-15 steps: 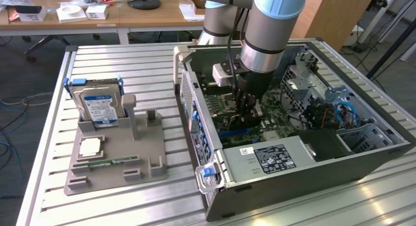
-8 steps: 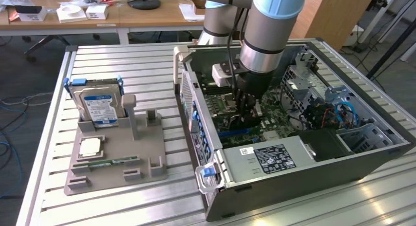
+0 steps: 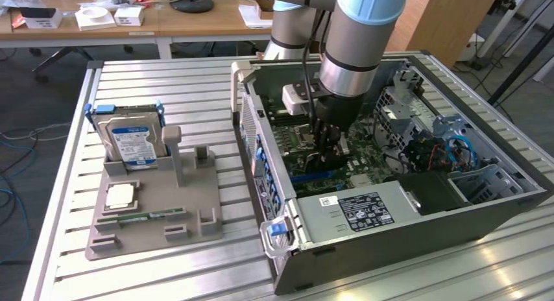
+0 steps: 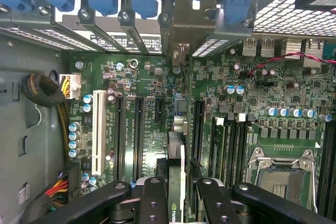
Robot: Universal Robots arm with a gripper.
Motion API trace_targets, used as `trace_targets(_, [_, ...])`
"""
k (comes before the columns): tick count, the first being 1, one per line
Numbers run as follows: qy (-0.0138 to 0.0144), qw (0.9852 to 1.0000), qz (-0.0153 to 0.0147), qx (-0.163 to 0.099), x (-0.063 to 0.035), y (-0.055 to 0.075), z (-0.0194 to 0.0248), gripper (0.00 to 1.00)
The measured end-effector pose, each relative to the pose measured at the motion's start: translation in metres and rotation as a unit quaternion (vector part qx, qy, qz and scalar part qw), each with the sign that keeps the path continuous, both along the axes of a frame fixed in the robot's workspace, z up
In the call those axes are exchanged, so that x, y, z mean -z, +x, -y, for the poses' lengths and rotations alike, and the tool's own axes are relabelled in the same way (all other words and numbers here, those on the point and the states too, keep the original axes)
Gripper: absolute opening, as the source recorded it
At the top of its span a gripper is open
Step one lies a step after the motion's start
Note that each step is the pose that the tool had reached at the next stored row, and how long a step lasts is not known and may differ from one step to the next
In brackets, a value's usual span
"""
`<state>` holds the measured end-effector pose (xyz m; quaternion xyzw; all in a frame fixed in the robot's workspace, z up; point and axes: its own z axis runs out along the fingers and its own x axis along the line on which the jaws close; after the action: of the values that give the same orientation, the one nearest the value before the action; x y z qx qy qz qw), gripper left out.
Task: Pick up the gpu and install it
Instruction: 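Insert the gpu into the slot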
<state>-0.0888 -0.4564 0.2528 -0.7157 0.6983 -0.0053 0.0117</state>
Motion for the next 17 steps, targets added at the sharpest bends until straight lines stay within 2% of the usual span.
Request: trace_targets(17, [0.0000,1.0000,-0.0003,0.001,0.0022,-0.0002,-0.0001,0.26])
